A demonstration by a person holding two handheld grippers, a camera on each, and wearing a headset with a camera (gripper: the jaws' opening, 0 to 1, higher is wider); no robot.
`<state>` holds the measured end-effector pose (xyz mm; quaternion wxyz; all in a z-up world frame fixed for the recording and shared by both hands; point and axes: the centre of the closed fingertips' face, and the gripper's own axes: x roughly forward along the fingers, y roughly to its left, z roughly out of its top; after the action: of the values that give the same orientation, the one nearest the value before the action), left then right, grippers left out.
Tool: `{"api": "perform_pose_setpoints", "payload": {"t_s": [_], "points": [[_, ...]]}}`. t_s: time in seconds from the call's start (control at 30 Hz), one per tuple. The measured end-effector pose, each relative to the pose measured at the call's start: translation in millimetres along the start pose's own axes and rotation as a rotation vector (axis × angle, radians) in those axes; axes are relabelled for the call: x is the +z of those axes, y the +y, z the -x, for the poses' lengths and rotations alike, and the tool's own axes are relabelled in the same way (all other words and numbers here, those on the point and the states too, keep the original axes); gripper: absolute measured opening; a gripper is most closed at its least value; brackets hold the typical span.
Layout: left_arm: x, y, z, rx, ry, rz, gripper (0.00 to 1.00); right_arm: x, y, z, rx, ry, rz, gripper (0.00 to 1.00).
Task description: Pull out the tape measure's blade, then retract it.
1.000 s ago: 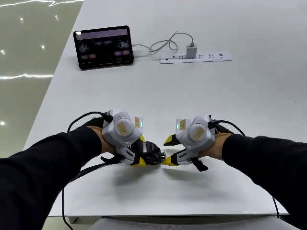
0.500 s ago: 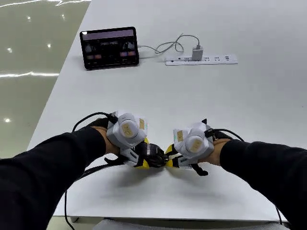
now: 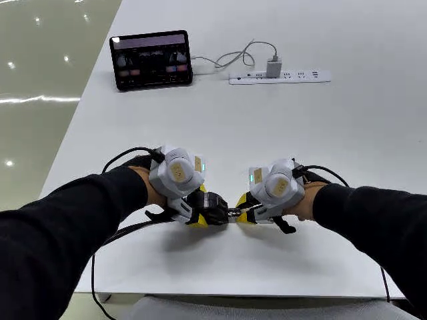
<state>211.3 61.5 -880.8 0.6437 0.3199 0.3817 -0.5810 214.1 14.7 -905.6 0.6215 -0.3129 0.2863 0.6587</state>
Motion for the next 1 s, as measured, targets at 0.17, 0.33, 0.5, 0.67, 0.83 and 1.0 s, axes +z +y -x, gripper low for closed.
{"api": "perform_pose_setpoints", "payload": {"t_s": [0.17,0.33,0.5,0.67,0.83,1.0], "points": [[-0.2,-0.8,0.3,0.002,-0.002,-0.005,0.34,3.8,2.6,-2.0,-0.013,0.007,0.032,0.12],[-0.7,-1.0,0.7,0.004,-0.002,0.000,0.35,6.4,2.4,-4.1,-0.011,0.007,0.009,0.12],[-0.7,-0.8,0.8,0.006,-0.004,0.004,0.35,19.8,2.3,-16.1,-0.025,-0.024,0.014,0.13],[-1.1,-0.1,1.2,0.010,-0.009,0.013,0.34,12.4,1.7,-12.2,-0.012,-0.027,-0.024,0.11],[-1.1,0.2,1.2,0.013,-0.010,0.012,0.34,12.6,1.8,-11.7,-0.015,-0.026,-0.018,0.11],[-1.3,0.4,1.3,0.015,-0.012,0.014,0.34,7.9,1.5,-8.9,-0.013,-0.016,-0.025,0.11]]}}
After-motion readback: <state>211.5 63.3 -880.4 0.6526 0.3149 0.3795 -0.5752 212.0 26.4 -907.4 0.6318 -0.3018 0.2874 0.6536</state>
